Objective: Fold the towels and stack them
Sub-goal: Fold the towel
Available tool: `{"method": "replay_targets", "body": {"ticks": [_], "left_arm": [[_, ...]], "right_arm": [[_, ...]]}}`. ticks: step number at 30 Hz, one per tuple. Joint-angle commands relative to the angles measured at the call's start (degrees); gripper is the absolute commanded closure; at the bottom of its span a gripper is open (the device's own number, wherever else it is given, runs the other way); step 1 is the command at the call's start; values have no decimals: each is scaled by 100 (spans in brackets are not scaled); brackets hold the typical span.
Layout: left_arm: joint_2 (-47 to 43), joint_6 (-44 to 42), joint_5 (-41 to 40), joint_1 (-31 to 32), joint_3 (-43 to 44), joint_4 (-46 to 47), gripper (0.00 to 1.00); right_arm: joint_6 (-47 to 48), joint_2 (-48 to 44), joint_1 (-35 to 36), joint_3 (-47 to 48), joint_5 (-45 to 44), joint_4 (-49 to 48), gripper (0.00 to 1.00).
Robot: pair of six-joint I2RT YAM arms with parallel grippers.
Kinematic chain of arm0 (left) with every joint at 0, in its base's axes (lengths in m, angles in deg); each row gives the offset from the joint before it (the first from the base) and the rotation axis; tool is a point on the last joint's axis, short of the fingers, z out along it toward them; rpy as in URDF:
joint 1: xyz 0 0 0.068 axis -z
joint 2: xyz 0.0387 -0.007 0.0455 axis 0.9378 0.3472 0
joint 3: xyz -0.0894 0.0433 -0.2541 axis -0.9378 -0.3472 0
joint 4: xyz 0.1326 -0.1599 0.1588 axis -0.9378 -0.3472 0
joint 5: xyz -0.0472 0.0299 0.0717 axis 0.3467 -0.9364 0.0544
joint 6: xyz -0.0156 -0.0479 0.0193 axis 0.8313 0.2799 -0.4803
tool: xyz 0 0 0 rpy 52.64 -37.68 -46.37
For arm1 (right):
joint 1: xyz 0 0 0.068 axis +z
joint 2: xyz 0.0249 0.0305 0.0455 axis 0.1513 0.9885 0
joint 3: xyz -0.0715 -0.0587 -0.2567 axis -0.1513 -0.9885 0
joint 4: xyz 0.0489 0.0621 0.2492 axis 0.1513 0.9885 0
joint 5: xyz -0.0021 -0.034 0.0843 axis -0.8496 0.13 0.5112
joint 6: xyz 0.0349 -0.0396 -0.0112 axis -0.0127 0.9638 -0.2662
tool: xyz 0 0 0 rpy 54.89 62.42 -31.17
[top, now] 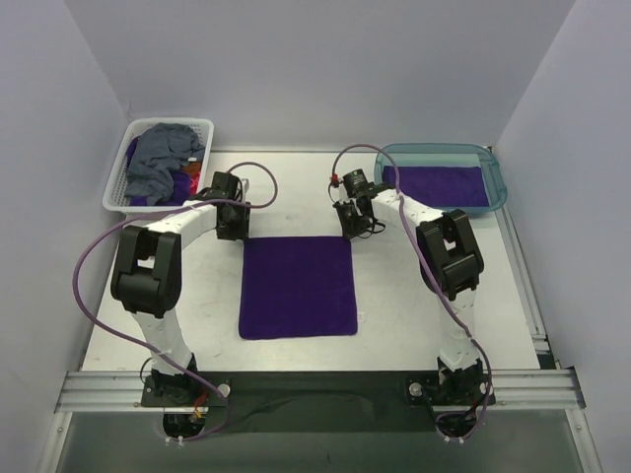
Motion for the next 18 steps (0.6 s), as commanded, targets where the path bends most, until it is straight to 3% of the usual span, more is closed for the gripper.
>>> {"method": "replay_targets", "body": {"ticks": [1, 9, 18], "left_arm": [[95, -82, -335, -14, 15, 44, 53], [271, -82, -449, 118, 103, 53, 48], [-309, -3, -1055, 118, 287, 1, 45]], "right_arm": [[34, 340, 129, -134, 42, 342, 100], [61, 270, 138, -222, 24, 325, 100], [87, 182, 121, -249, 33, 316, 100]]}}
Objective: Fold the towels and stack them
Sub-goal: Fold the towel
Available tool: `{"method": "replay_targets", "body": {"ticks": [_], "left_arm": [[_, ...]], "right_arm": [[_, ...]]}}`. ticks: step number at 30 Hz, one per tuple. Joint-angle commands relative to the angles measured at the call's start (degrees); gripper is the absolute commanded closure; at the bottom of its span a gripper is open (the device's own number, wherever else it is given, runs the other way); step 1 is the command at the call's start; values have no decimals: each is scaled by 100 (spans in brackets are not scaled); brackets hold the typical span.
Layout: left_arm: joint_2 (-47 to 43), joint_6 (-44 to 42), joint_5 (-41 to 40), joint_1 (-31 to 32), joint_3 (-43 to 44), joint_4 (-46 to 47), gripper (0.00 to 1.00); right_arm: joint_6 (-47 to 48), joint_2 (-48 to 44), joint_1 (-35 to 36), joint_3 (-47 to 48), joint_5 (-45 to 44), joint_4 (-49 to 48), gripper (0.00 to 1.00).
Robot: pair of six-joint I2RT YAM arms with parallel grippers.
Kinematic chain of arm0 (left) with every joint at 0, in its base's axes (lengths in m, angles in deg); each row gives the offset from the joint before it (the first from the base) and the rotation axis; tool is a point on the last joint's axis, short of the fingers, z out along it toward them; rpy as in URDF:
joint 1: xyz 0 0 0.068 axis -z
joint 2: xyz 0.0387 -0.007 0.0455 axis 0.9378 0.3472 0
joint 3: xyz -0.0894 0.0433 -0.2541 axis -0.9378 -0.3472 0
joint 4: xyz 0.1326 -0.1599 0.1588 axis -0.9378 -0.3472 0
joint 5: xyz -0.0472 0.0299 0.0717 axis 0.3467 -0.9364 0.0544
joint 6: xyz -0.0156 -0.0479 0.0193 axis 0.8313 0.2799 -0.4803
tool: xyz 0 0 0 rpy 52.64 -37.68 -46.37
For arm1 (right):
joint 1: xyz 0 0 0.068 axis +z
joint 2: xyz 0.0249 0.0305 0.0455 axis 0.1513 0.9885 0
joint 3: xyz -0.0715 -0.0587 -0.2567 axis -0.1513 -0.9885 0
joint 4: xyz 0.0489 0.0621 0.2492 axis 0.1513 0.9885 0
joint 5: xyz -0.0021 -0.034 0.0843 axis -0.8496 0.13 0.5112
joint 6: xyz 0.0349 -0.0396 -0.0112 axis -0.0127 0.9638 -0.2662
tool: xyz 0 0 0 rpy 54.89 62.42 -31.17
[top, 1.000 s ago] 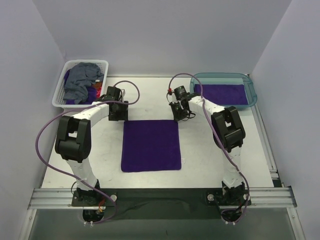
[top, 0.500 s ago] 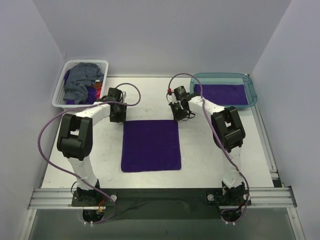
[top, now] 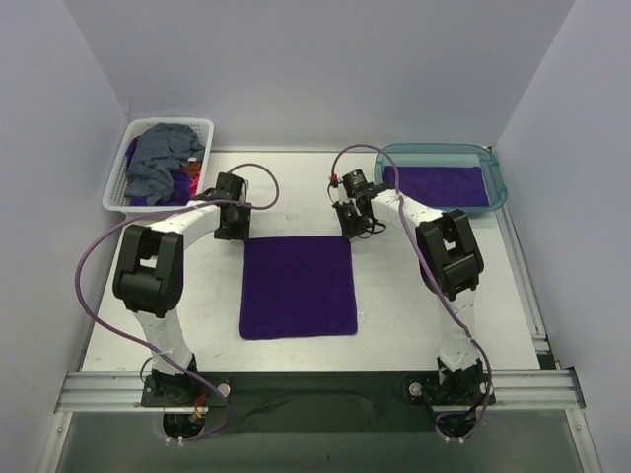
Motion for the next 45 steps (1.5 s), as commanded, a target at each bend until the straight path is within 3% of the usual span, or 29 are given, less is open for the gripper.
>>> {"method": "replay_targets", "body": {"ticks": [1, 10, 22, 41, 44, 45], "left_arm": [[-523, -48, -322, -15, 346, 14, 44], [-489, -312, 259, 90, 505, -136, 42], [91, -453, 101, 248, 505, -180, 50], [733, -268, -286, 327, 250, -303, 53], [829, -260, -251, 327, 233, -364, 56], [873, -260, -242, 327, 233, -382, 62]], "right_arm": [[76, 165, 114, -227, 24, 333, 100], [58, 112, 123, -271, 33, 342, 100], [50, 77, 123, -359, 42, 316, 100], [41, 50, 105, -526, 95, 193, 100], [50, 24, 105, -552, 95, 184, 100], [58, 15, 105, -561, 95, 184, 100]]}}
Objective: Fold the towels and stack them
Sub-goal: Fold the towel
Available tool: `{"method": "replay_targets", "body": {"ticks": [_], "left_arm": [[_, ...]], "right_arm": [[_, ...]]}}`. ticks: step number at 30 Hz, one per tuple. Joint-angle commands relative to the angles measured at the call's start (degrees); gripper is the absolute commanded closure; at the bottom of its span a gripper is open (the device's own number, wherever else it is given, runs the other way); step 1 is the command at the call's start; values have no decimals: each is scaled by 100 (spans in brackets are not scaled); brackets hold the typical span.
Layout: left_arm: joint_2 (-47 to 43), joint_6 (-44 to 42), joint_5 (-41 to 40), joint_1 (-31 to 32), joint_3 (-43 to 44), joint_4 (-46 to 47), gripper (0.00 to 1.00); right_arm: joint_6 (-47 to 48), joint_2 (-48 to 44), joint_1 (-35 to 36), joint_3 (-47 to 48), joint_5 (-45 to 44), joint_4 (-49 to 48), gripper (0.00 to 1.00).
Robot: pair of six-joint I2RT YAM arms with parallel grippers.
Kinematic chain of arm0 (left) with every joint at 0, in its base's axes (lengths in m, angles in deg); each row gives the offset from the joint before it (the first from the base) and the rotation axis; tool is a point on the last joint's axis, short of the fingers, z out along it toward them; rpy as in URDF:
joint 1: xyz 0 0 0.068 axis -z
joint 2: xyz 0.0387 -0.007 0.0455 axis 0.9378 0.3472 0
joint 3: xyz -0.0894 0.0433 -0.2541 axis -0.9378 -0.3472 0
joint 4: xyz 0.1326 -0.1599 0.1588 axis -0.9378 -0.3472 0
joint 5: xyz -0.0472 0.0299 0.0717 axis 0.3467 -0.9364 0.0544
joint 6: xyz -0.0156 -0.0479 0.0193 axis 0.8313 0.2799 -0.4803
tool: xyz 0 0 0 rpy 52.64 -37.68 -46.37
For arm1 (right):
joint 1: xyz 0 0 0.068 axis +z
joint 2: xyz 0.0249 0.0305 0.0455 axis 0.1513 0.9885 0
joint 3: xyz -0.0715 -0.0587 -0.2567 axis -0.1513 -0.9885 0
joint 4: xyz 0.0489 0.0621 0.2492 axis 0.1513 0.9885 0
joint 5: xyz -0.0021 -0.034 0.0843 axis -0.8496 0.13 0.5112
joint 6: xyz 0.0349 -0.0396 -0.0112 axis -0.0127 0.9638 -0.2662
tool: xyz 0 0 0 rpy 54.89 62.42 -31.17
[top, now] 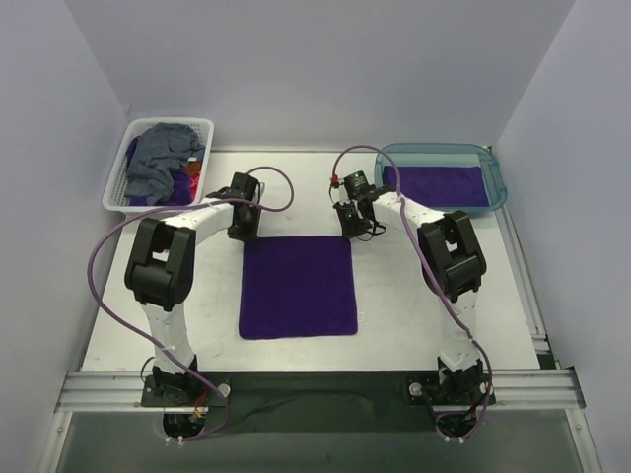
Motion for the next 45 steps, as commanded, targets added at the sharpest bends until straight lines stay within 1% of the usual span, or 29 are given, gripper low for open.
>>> {"method": "replay_targets", "body": {"ticks": [1, 2, 4, 8, 10, 12, 13, 21, 30, 33, 38, 39, 45], "left_arm": [[498, -24, -179, -20, -119, -257, 64], [506, -15, -144, -29, -111, -284, 64], [524, -50, -126, -29, -93, -293, 68], [533, -94, -91, -29, -67, -337, 81], [524, -103, -91, -29, -49, -345, 91], [480, -129, -82, -29, -31, -337, 95], [463, -155, -91, -29, 3, -345, 100], [304, -217, -240, -55, 390, -337, 100], [427, -278, -346, -117, 1286, -275, 100], [384, -270, -346, -135, 1445, -258, 100], [94, -208, -380, -187, 1296, -100, 100], [-72, -182, -407, -187, 1226, -65, 100], [-863, -94, -469, -196, 444, 226, 100]], "right_arm": [[58, 146, 103, -303, 86, 453, 100], [67, 155, 103, -303, 86, 453, 100], [67, 137, 103, -303, 86, 462, 100], [76, 137, 103, -268, 77, 462, 100], [85, 102, 103, -250, 59, 462, 100], [102, -3, 103, -215, 51, 444, 100], [137, -29, 103, -198, 42, 435, 100], [304, -179, -55, 250, -274, 409, 100], [463, -135, -204, 804, -468, 400, 100], [472, -179, -231, 954, -529, 400, 100], [542, -450, -231, 902, -635, 383, 100], [542, -504, -222, 858, -644, 374, 100], [480, -1145, -100, 279, -670, 224, 100]]}}
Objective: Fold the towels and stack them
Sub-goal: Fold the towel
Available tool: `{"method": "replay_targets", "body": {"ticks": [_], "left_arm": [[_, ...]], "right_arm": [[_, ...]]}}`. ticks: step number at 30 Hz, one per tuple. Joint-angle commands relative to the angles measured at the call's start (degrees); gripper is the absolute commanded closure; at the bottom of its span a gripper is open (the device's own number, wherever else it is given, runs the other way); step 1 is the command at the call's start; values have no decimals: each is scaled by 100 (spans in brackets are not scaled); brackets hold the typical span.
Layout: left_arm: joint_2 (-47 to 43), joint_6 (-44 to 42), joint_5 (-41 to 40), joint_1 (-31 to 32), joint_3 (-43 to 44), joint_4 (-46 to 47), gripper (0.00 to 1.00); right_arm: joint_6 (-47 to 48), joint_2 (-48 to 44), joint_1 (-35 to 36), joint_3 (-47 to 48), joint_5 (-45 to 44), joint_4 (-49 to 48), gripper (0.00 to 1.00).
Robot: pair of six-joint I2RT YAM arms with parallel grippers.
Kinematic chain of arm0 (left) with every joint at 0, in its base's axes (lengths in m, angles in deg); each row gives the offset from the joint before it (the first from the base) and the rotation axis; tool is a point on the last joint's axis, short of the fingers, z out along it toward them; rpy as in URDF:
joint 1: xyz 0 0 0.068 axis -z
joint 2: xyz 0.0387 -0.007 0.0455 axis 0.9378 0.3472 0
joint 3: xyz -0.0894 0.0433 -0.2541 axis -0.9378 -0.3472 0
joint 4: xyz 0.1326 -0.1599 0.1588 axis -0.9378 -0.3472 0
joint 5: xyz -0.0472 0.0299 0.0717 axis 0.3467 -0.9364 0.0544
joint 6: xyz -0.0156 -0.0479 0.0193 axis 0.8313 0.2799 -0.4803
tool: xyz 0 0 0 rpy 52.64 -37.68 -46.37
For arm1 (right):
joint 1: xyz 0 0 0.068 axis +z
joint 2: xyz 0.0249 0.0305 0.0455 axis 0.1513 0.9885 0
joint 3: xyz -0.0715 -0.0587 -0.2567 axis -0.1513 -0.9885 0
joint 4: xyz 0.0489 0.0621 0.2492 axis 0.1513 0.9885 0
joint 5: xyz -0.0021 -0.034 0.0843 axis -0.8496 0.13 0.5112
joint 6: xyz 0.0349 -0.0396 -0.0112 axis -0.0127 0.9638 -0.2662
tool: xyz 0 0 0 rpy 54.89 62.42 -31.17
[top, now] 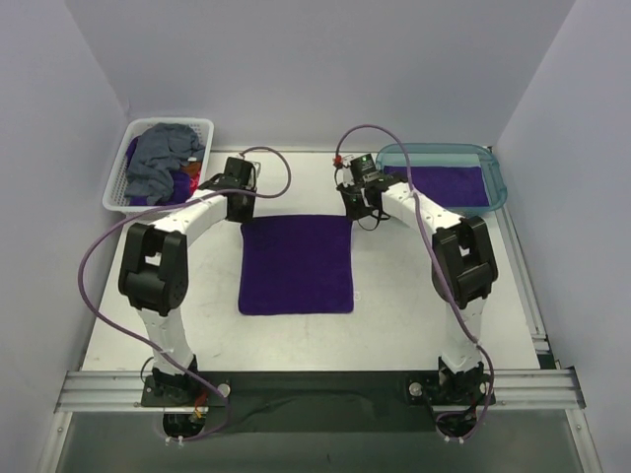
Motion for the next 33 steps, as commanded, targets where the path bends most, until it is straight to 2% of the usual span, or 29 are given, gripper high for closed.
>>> {"method": "replay_targets", "body": {"ticks": [1, 13, 20, 24, 33], "left_arm": [[-827, 79, -270, -106, -334, 287, 100], [-2514, 676, 117, -89, -2198, 463, 100], [-3639, 1308, 626, -36, -3164, 463, 100], [-3991, 1617, 899, -1, -3595, 358, 100], [-4414, 1819, 733, -1, -4150, 103, 100]], "right_arm": [[93, -800, 89, -291, -338, 39, 100], [-301, -1855, 818, -1863, -619, -58, 100], [-592, -2382, 863, -2523, -820, -129, 100], [-680, -2567, 863, -2708, -795, -129, 100], [-952, -2928, 863, -3034, -532, -164, 100]]}}
